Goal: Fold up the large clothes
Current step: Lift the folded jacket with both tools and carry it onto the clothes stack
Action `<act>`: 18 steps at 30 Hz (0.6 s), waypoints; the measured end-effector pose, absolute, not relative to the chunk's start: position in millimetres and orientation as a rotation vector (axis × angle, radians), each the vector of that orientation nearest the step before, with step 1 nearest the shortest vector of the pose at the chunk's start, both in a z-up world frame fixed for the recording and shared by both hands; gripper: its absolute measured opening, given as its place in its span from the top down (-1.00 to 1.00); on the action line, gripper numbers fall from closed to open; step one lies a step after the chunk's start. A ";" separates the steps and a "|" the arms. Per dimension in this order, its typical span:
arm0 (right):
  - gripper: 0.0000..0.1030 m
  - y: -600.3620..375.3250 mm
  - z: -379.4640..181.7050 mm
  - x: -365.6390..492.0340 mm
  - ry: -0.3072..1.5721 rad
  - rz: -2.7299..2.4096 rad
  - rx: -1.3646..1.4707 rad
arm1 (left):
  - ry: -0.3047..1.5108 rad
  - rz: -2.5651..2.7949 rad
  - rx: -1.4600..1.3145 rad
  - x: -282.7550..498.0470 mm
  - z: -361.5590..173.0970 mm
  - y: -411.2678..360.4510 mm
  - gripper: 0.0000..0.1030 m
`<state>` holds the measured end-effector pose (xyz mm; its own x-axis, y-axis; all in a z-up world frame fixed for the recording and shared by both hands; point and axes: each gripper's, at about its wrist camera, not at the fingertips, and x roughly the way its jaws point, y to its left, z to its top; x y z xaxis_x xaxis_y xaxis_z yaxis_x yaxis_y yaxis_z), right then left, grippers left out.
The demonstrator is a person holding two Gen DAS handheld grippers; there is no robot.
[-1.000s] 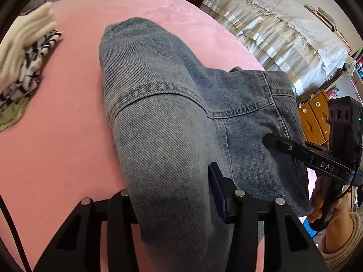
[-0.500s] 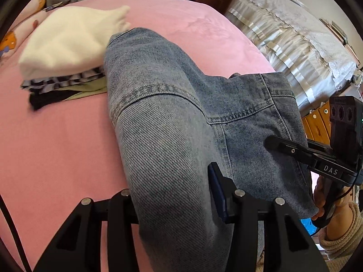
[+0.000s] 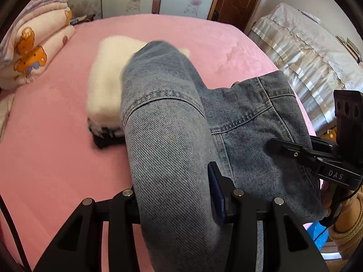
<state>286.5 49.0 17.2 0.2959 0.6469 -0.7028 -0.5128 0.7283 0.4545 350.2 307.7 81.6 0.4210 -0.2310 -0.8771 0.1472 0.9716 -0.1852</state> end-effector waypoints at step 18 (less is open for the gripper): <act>0.61 145.1 -53.7 535.6 0.916 0.642 0.142 | 1.026 0.018 -0.036 624.2 15.6 399.8 -0.12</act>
